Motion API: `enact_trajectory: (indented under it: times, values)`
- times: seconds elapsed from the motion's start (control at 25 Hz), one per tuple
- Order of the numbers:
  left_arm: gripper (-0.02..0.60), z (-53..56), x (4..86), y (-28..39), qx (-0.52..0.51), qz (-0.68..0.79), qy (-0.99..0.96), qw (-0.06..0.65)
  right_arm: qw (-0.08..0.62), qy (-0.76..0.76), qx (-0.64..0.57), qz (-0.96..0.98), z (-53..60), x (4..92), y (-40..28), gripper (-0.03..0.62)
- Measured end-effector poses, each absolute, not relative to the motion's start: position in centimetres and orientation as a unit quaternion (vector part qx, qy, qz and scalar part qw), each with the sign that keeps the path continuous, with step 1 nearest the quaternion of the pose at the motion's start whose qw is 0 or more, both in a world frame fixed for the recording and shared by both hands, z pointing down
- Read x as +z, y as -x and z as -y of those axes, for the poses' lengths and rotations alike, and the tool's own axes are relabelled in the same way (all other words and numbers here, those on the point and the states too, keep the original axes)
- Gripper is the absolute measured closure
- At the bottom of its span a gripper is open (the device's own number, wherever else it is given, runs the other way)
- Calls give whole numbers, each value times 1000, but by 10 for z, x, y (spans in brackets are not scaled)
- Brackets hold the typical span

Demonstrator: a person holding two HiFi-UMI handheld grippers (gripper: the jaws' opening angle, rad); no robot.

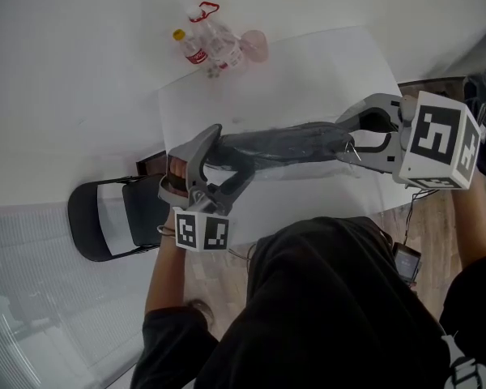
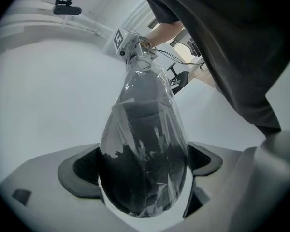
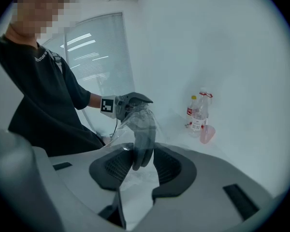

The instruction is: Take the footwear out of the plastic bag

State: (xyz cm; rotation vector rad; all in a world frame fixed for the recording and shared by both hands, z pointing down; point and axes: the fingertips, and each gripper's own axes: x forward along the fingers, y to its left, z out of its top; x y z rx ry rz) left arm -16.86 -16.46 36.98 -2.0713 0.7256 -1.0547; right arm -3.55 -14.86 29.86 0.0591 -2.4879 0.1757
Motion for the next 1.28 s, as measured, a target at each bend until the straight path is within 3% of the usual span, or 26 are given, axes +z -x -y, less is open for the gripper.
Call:
enact_trajectory:
  times: [0.28, 0.6, 0.76, 1.08, 1.12, 1.2, 1.28]
  values:
    - [18, 157, 371, 146, -395, -254, 811, 349, 340, -36, 42, 939, 145, 313, 47, 470]
    - [17, 156, 383, 161, -388, -244, 867, 195, 366, -62, -69, 926, 150, 322, 45, 513]
    - [15, 160, 396, 167, -403, -227, 876, 134, 341, -27, -114, 933, 137, 311, 52, 514]
    - [29, 147, 426, 162, -484, -147, 856, 104, 293, 15, -194, 936, 125, 282, 67, 516]
    - [92, 148, 425, 162, -483, -150, 856, 112, 292, 16, -195, 936, 125, 282, 67, 514]
    - [349, 151, 419, 162, -473, -164, 856, 128, 292, 16, -195, 936, 124, 281, 66, 514]
    - [395, 151, 415, 163, -470, -168, 857, 129, 292, 13, -196, 936, 124, 280, 66, 514]
